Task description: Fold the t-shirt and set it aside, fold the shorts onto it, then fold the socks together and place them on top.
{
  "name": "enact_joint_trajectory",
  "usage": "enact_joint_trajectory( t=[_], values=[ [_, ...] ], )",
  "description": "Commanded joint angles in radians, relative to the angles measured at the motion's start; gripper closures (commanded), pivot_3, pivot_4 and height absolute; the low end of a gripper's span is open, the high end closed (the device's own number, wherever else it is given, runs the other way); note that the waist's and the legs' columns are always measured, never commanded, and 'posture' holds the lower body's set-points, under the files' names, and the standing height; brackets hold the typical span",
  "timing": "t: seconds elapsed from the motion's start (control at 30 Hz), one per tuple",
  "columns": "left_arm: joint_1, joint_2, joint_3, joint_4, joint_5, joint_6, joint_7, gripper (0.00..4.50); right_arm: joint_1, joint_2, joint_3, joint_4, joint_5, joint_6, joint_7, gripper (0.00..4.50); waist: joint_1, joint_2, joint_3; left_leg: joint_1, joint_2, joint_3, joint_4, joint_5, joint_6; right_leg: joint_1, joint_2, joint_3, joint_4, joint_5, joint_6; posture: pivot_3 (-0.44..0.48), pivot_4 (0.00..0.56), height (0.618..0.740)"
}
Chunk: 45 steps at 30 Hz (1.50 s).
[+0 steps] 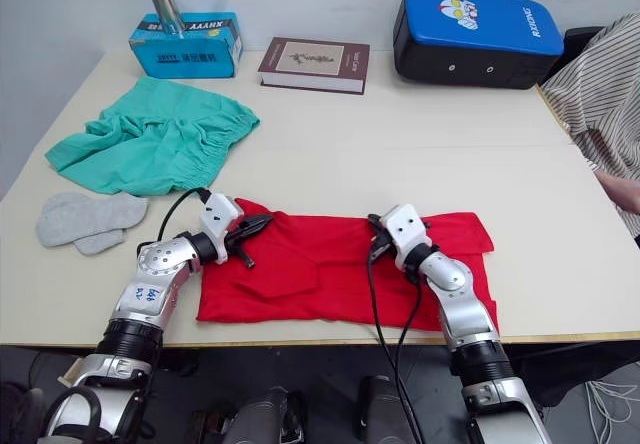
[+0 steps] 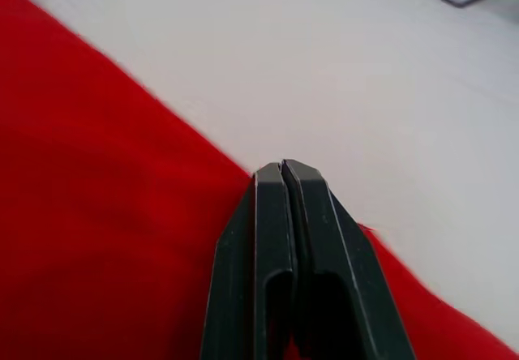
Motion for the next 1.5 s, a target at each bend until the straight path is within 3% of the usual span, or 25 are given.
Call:
enact_joint_trajectory(
  t=[0.03,0.23,0.37,0.57,0.7,0.9,1.07,1.2,1.4,1.5],
  values=[
    [0.021,0.013,0.066,0.055,0.016,0.05,0.106,4.46,0.033,-0.075,-0.121,0.082,0.007,-0.011,-0.062,4.48,-0.001,0.0,-0.002,0.0,0.0,0.0,0.0,0.0,0.0,0.0,-0.001,0.0,0.0,0.0,0.0,0.0,0.15,0.74],
    [0.031,0.022,0.091,0.074,-0.004,0.036,0.089,4.46,0.033,-0.186,-0.249,0.224,0.038,-0.03,-0.074,4.48,-0.001,0.0,-0.005,0.001,0.001,0.0,0.0,0.0,0.0,0.0,0.0,0.0,0.0,0.0,0.0,0.0,0.15,0.74],
    [0.025,0.026,0.105,0.061,-0.04,-0.008,0.032,4.46,0.019,-0.214,-0.291,0.231,0.093,-0.042,-0.028,4.48,-0.002,0.0,-0.005,0.001,0.001,0.001,-0.001,0.0,0.0,0.001,-0.001,0.001,-0.001,0.0,0.0,0.0,0.15,0.74],
    [0.017,0.048,0.107,-0.074,-0.128,-0.053,-0.126,4.46,0.056,-0.203,-0.24,-0.099,0.238,0.037,0.168,4.48,-0.004,0.001,-0.004,-0.001,0.002,0.002,-0.002,0.0,-0.001,-0.003,0.0,0.002,-0.001,0.0,0.0,0.0,0.15,0.74],
    [0.032,0.038,0.028,-0.231,-0.18,0.01,-0.249,4.46,0.108,-0.172,-0.128,-0.333,0.234,0.169,0.171,4.48,0.001,0.001,-0.004,-0.002,0.003,0.001,-0.002,0.0,-0.002,-0.003,-0.001,0.001,-0.001,0.0,0.0,0.0,0.15,0.74],
    [0.117,-0.011,-0.124,-0.356,-0.099,0.082,-0.223,4.46,0.212,-0.109,-0.014,-0.432,0.135,0.211,0.094,4.48,0.005,0.001,-0.004,-0.003,0.0,0.0,-0.002,-0.001,0.0,-0.002,0.0,0.0,-0.004,0.0,0.0,0.0,0.15,0.74],
    [0.221,0.01,-0.113,-0.374,-0.054,0.113,-0.157,4.46,0.31,-0.139,-0.098,-0.372,0.119,0.163,0.075,4.48,0.002,0.001,-0.004,-0.003,0.001,0.0,-0.003,-0.001,0.0,-0.002,0.0,0.0,-0.005,0.0,0.0,0.0,0.15,0.74],
    [0.266,0.053,-0.038,-0.341,-0.067,0.124,-0.127,4.46,0.331,-0.191,-0.223,-0.265,0.146,0.116,0.086,4.48,-0.001,0.001,-0.005,0.0,0.003,0.0,-0.004,-0.002,0.0,-0.001,-0.001,0.0,-0.006,0.0,0.0,0.0,0.15,0.74],
    [0.3,0.103,0.021,-0.303,-0.101,0.071,-0.179,4.46,0.315,-0.252,-0.344,-0.122,0.221,0.061,0.161,4.48,0.0,0.002,-0.006,0.001,0.002,0.0,-0.01,-0.001,-0.001,-0.001,-0.001,0.0,-0.008,0.0,-0.001,0.0,0.15,0.74],
    [0.308,0.125,0.058,-0.317,-0.183,0.037,-0.283,4.46,0.238,-0.322,-0.396,-0.07,0.342,0.122,0.319,4.48,-0.004,0.003,-0.005,0.001,0.002,0.001,-0.011,-0.001,-0.001,-0.001,0.0,0.0,-0.008,0.0,-0.001,0.0,0.15,0.74]
  ],
)
